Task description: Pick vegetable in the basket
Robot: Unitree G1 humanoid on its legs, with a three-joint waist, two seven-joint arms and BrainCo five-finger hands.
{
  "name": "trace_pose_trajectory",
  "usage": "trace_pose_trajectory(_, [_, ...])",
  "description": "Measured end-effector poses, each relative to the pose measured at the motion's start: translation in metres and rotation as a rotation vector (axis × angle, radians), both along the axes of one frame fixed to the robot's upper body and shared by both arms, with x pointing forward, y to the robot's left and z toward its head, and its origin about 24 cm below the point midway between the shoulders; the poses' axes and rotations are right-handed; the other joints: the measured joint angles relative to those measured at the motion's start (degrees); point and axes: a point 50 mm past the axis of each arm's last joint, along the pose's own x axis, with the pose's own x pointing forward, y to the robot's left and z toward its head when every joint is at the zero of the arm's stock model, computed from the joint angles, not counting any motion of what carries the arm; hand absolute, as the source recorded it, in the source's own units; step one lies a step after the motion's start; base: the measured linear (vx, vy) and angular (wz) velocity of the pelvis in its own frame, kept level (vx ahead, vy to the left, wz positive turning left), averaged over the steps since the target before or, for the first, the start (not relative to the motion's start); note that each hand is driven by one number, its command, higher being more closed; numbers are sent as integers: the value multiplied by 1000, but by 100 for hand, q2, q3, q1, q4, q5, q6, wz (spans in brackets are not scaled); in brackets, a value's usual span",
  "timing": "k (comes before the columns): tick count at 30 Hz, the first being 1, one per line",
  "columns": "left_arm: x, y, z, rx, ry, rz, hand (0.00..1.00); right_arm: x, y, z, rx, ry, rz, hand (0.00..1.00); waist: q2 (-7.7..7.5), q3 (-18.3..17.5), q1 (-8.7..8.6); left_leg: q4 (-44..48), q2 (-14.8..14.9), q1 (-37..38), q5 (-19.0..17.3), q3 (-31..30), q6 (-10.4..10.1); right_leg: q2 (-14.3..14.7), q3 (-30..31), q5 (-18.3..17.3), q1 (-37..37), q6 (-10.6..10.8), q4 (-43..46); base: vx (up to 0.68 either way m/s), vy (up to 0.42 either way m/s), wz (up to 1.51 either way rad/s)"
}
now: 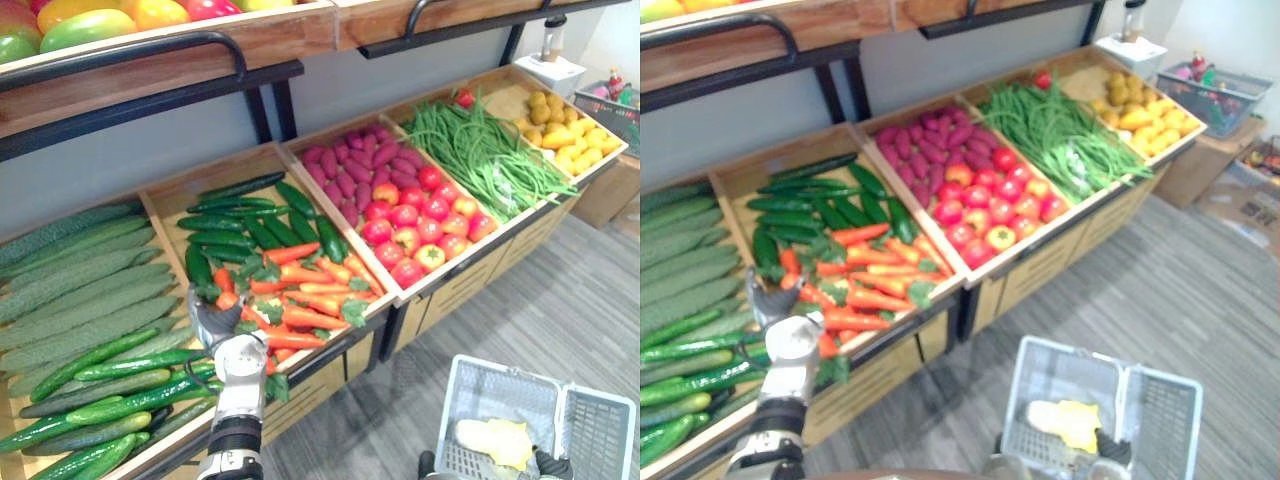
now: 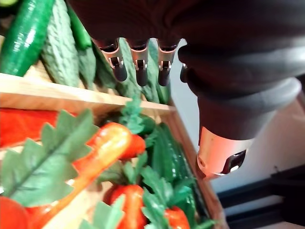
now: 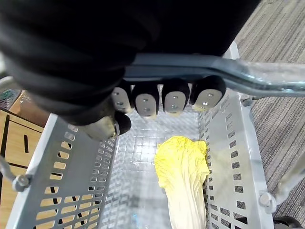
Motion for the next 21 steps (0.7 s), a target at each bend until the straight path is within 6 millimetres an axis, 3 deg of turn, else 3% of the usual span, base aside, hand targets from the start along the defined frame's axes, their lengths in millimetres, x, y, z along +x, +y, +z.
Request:
trace_pose_trajectory(5, [-3, 4, -14, -92, 46, 51, 0, 3, 0, 1, -10, -1, 21, 100, 1, 0, -8, 0, 2, -38, 0, 35, -1, 10, 27, 10, -52, 13, -33, -16, -31, -3])
trace_pose_trajectory(21, [16, -1, -9, -152, 31, 75, 0, 12, -6, 8, -45, -34, 50, 100, 21, 29, -35, 3, 10, -316, -4, 261, -9, 70, 279, 61, -504, -9, -33, -21, -46, -8])
